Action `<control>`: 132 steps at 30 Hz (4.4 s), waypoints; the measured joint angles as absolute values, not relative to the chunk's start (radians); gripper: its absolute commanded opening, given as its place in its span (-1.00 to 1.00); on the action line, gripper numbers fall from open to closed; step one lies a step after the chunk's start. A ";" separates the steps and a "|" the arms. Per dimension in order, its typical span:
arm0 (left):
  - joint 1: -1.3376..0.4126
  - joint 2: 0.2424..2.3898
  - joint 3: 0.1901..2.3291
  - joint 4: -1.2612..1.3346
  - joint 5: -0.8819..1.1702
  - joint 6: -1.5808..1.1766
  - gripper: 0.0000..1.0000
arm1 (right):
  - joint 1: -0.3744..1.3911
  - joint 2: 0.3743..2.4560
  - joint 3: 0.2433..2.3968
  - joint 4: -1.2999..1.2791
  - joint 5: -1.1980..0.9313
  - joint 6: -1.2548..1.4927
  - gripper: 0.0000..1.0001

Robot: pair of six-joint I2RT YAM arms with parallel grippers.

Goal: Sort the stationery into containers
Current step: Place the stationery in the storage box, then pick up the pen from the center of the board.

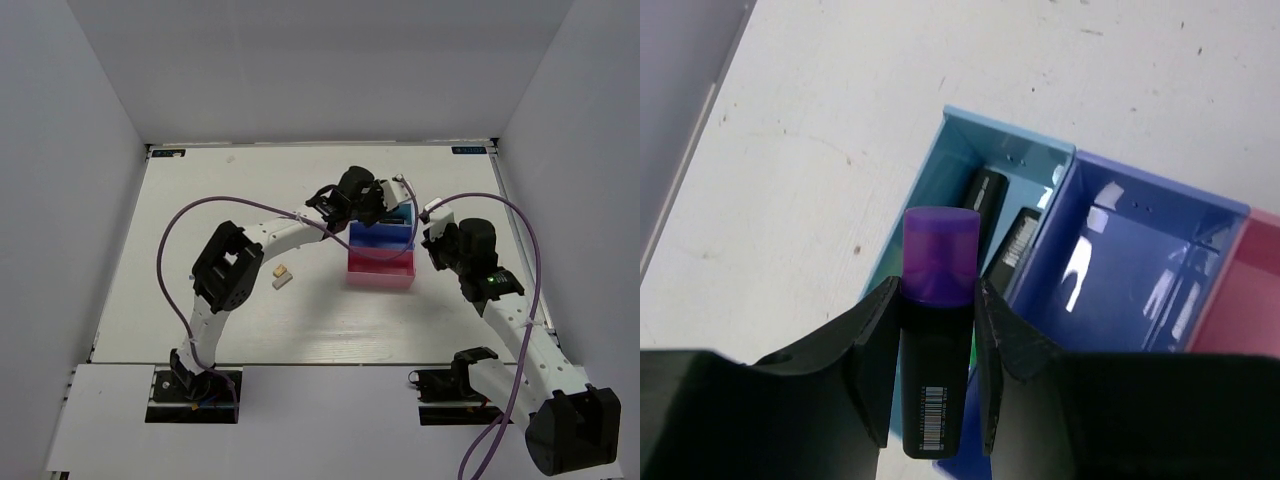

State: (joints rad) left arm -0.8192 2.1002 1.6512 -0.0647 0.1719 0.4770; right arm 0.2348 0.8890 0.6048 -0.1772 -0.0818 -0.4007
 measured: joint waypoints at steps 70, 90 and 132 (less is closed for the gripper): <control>-0.163 1.498 0.934 -0.655 0.165 0.469 0.17 | 0.452 1.121 0.836 -0.514 -0.675 -0.561 -0.07; -0.143 1.533 0.892 -0.657 0.212 0.555 0.17 | 0.452 1.112 0.834 -0.515 -0.657 -0.580 -0.07; -0.432 1.541 1.121 -0.514 -0.118 0.439 -0.98 | 0.445 1.072 0.800 -0.436 -0.396 -0.502 -1.00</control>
